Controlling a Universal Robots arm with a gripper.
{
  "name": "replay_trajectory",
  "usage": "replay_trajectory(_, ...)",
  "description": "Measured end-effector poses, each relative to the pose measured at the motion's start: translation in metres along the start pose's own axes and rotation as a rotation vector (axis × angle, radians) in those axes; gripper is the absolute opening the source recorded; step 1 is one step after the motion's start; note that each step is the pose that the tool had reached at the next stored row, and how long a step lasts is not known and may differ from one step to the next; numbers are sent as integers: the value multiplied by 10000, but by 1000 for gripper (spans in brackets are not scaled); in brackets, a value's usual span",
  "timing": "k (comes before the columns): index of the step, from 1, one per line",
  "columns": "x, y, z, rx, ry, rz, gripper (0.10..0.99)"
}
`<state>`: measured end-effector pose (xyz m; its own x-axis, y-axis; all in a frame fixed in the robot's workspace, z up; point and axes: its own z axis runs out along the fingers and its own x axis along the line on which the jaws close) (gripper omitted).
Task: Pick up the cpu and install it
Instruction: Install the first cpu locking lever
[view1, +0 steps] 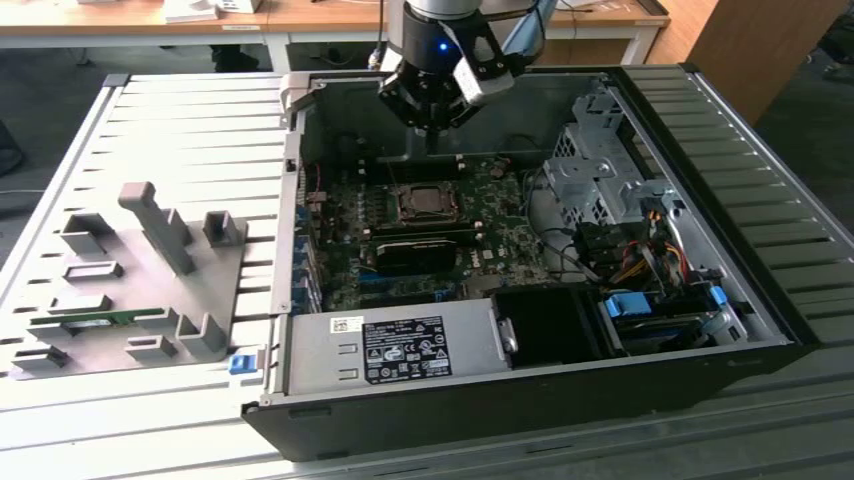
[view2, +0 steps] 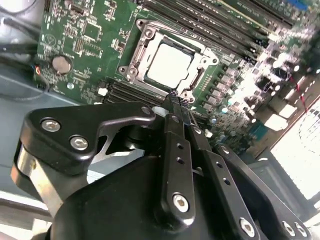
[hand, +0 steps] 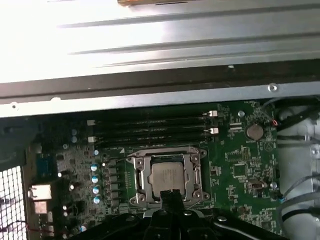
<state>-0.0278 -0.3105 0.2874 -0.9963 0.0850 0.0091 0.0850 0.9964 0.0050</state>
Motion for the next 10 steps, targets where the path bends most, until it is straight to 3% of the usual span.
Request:
replay_trajectory(6, 0, 0, 6, 9, 5, -1012, 106)
replay_trajectory(10, 32, -3, 9, 7, 5, -1055, 106)
